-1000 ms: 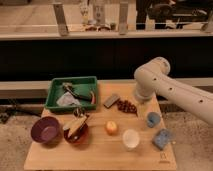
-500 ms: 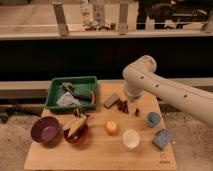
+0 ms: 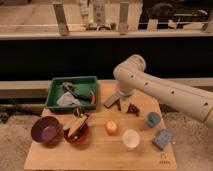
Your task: Place brush in table surface
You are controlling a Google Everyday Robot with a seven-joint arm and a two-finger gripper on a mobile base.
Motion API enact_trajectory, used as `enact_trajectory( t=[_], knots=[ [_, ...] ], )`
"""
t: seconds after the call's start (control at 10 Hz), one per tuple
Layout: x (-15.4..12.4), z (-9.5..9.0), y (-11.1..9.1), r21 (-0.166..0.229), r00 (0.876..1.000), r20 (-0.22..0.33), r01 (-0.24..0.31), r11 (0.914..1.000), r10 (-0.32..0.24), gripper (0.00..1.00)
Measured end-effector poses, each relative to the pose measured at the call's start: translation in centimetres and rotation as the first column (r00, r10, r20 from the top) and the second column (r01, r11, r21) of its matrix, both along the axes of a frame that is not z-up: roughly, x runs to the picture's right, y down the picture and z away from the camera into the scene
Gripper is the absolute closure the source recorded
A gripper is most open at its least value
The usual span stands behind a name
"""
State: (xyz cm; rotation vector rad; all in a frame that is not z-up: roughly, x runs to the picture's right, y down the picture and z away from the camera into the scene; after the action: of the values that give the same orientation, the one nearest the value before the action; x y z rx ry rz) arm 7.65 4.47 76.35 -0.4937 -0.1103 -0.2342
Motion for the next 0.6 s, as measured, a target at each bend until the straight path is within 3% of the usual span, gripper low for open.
enact_trajectory(
  t=[0.6],
  knots=[
    [-3.4,1.6,-0.5,0.002,0.999,0.037,0.032,0.9995,-0.032,0.2]
  ],
)
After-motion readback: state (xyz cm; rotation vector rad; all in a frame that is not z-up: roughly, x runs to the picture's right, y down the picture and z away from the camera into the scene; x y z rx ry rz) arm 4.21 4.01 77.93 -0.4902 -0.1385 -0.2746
